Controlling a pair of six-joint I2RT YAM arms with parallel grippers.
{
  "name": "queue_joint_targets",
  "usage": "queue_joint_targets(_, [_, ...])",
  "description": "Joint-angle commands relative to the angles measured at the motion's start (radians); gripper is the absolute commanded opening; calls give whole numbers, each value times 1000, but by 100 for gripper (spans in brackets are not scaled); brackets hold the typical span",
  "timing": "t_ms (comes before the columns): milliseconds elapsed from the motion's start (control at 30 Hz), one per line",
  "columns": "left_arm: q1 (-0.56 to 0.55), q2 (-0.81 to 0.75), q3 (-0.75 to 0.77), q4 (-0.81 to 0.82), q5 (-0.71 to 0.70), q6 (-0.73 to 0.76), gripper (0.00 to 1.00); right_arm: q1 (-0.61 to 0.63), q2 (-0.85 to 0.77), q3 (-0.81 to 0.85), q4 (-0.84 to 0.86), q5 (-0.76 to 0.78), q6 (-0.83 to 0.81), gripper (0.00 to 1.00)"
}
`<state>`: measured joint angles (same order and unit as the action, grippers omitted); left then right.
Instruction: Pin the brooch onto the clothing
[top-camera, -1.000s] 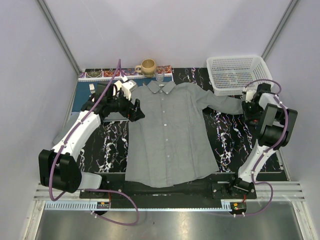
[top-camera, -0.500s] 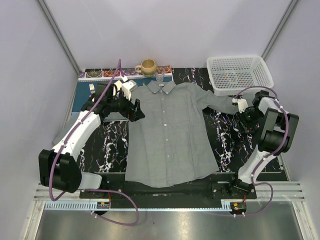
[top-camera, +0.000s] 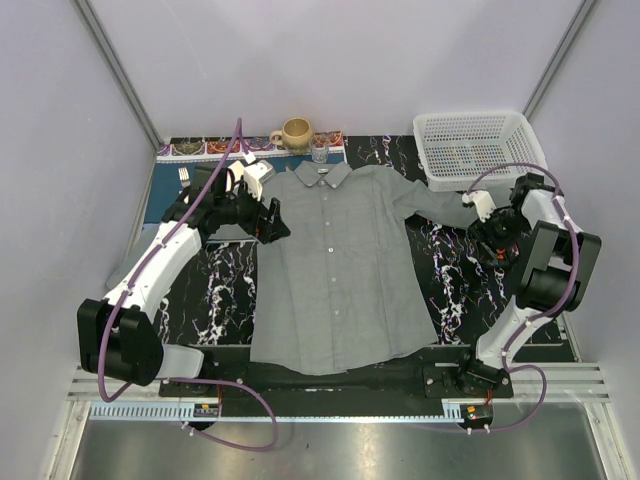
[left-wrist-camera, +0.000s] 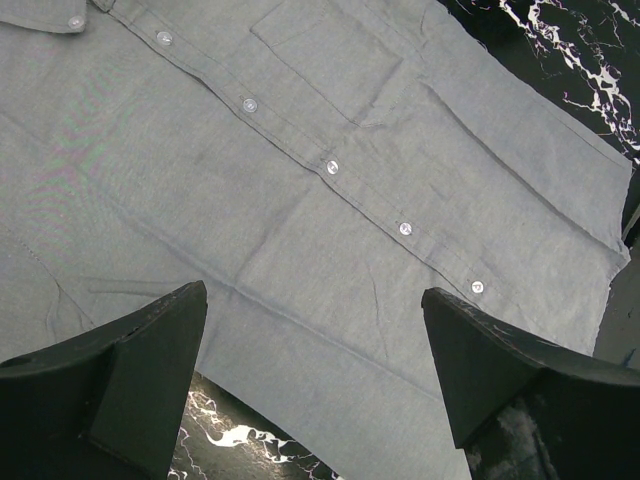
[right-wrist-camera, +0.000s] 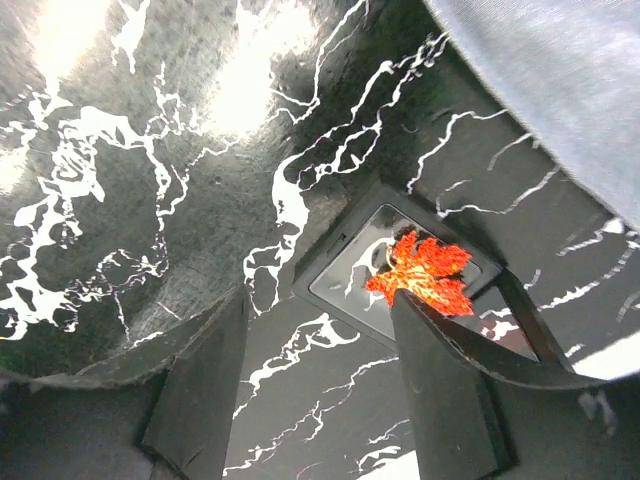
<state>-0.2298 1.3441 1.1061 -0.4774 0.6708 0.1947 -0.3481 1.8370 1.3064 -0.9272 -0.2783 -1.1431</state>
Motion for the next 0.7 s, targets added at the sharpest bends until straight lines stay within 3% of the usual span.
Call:
queue_joint_targets(0, [-3, -11, 41, 26, 29, 9, 91, -2, -122, 54, -30, -84, 74, 66])
queue_joint_targets(133, [-3, -8, 41, 26, 36, 12, 91, -2, -177, 30, -24, -76, -25, 64])
queue_joint_targets(233, [-5, -6, 47, 28, 42, 17, 92, -2, -185, 24, -25, -36, -197, 63])
queue_joint_targets(467, [-6, -3, 57, 23, 52, 23, 91, -2, -127, 66, -151, 4, -776, 70])
queue_joint_targets(667, [-5, -2, 60, 13, 52, 37, 92, -2, -22, 132, -225, 60, -1009, 75])
